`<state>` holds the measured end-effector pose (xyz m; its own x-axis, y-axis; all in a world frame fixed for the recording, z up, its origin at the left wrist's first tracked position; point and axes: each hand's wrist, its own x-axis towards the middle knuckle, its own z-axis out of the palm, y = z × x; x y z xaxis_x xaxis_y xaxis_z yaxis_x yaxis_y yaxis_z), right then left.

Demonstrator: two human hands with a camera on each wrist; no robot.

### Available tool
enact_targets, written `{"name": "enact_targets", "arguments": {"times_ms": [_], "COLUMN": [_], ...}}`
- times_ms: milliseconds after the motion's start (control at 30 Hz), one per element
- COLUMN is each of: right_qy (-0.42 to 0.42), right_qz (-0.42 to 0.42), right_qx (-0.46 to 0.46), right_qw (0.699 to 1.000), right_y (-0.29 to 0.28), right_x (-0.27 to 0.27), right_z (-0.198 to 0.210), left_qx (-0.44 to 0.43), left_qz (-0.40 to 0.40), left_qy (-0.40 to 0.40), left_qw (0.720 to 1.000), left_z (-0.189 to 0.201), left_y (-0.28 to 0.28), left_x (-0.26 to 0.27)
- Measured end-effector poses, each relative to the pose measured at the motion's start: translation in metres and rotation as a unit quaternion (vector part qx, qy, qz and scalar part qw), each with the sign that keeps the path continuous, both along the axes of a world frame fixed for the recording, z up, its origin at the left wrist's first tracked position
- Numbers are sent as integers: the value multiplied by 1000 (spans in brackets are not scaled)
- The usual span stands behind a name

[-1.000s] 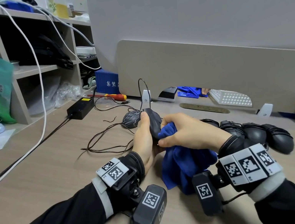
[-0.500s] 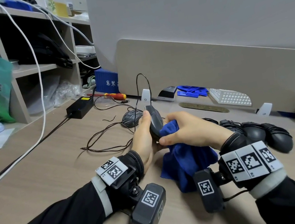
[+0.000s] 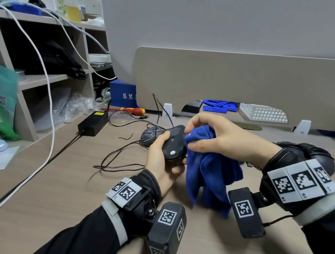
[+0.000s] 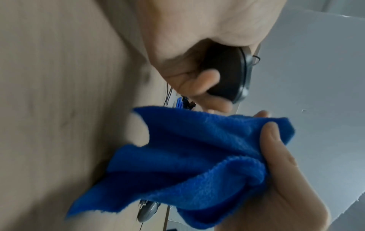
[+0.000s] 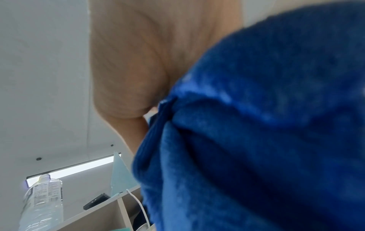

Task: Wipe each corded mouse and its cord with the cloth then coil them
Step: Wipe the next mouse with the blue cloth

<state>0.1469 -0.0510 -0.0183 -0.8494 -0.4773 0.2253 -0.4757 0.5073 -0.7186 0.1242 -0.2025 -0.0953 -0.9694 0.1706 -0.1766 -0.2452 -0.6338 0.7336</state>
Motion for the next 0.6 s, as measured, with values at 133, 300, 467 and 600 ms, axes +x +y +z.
{"name": "enact_targets", "arguments": {"times_ms": [133,300,467,600], "right_qy": [42,84,72,80], "right_qz": [9,-59,-31,-83], "right_qx": [35,120,90,143], "right_qw": [998,988,993,983], "right_y": [-9,-5,6,-8], "right_x": [1,-3,-5,-2], "right_z": [-4,-11,-7,-14], "left_qx": [4,12,10,-5], "left_qz": [7,-40,-58,-55], "left_qy": [-10,-24,-25,-28], "left_qw": [1000,999,998,998], "left_z": [-3,-2,-4,-10], "left_y": [2,4,1,6], "left_x": [0,2,-2,-5]}}
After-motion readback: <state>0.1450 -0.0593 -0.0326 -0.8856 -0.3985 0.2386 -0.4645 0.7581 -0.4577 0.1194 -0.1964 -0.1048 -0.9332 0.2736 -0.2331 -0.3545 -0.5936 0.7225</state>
